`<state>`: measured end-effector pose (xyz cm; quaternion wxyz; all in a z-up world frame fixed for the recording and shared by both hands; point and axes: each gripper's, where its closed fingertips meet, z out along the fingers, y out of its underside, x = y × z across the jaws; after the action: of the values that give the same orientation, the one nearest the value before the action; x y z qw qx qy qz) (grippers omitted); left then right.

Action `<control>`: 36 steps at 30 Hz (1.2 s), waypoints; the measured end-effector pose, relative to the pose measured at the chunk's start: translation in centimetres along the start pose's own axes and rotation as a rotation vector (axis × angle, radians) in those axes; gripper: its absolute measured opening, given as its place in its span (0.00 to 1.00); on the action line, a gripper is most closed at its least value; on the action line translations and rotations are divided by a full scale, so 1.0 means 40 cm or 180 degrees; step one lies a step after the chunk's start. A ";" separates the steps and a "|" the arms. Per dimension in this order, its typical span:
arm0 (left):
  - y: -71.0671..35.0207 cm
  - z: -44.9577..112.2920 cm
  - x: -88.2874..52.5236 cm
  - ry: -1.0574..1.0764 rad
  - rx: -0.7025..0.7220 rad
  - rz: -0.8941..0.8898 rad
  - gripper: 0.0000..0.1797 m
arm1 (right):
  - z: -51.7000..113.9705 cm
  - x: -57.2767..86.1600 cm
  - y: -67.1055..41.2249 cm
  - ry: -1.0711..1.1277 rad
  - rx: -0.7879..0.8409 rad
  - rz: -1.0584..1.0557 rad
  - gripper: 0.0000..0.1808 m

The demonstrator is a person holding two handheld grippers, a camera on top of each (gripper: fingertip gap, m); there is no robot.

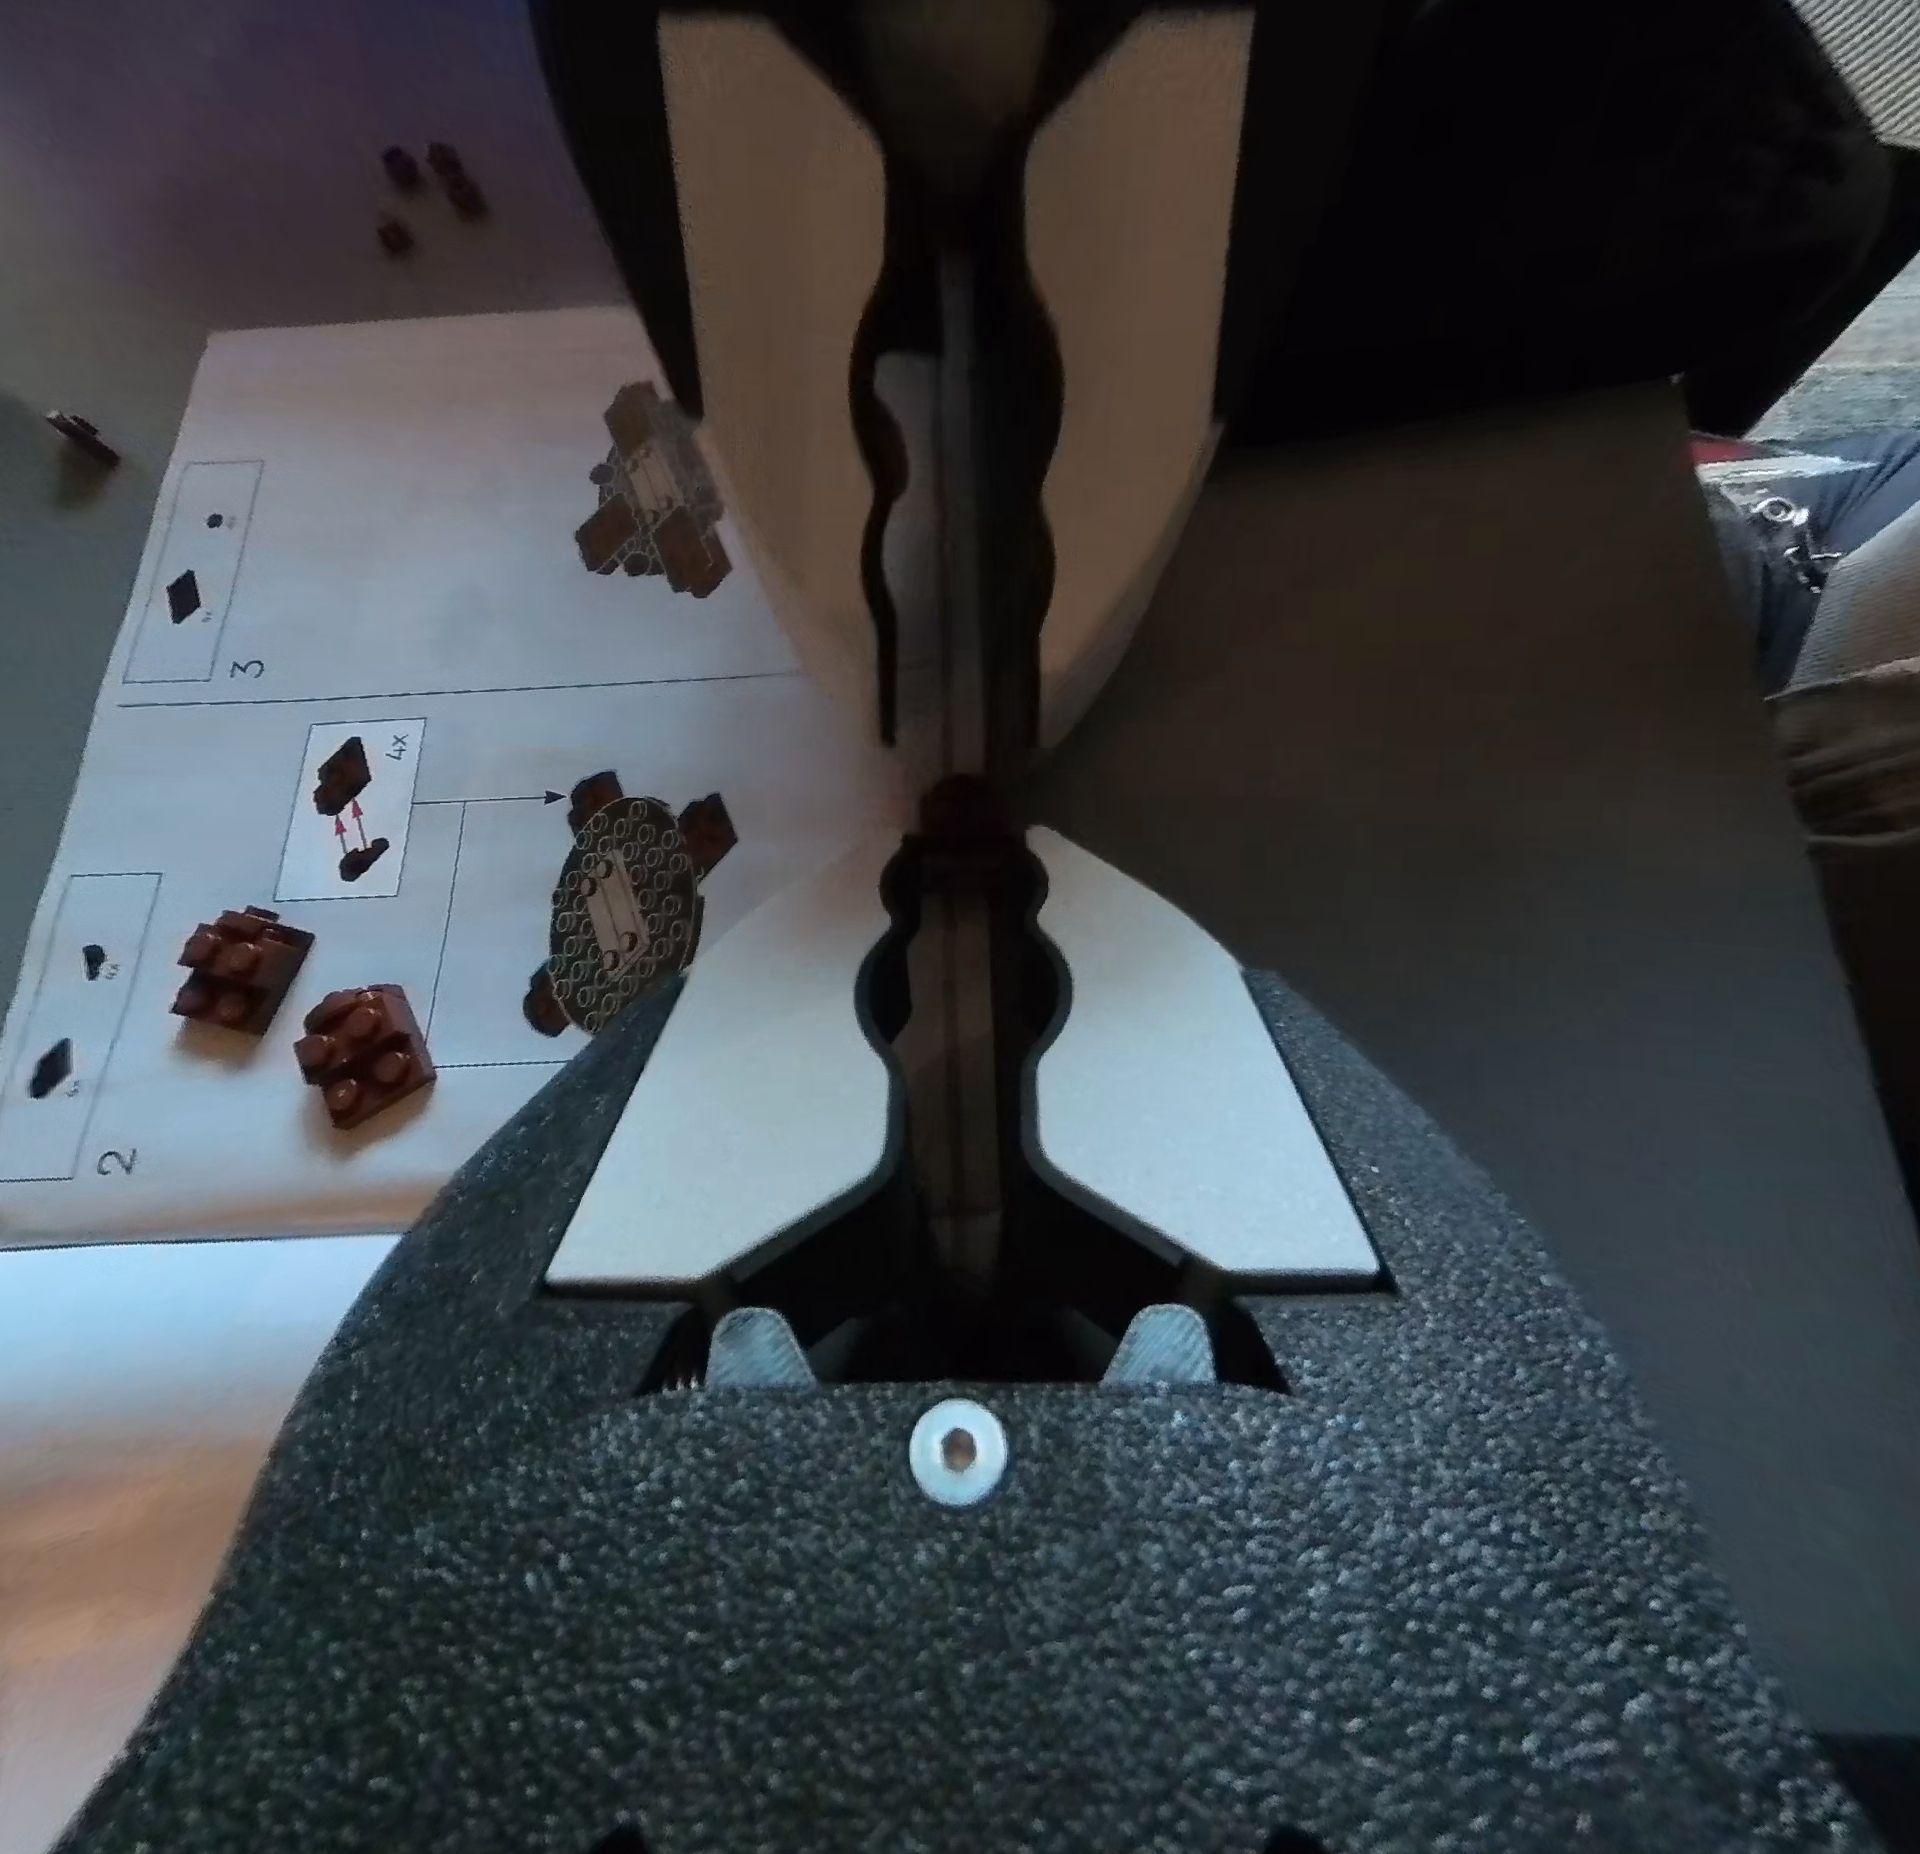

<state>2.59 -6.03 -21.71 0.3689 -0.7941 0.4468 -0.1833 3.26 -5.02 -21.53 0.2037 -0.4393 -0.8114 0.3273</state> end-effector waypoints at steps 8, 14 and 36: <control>0.000 -0.002 0.002 0.0007 -0.0001 -0.0010 0.09 | 0.008 0.001 -0.035 -0.0007 0.0233 0.0120 0.16; -0.001 -0.006 0.003 -0.0033 0.0037 0.0045 0.09 | 0.020 0.000 -0.043 -0.0055 0.0236 0.0052 0.08; -0.062 -0.110 -0.100 -0.0552 0.1050 -0.0432 0.24 | -0.048 0.083 -0.068 0.0636 0.0609 0.0174 0.08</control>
<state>-0.85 -3.67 -16.80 0.5179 -0.7641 0.3227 -0.2094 1.11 -2.62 -18.14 0.3155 -0.4703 -0.7398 0.3633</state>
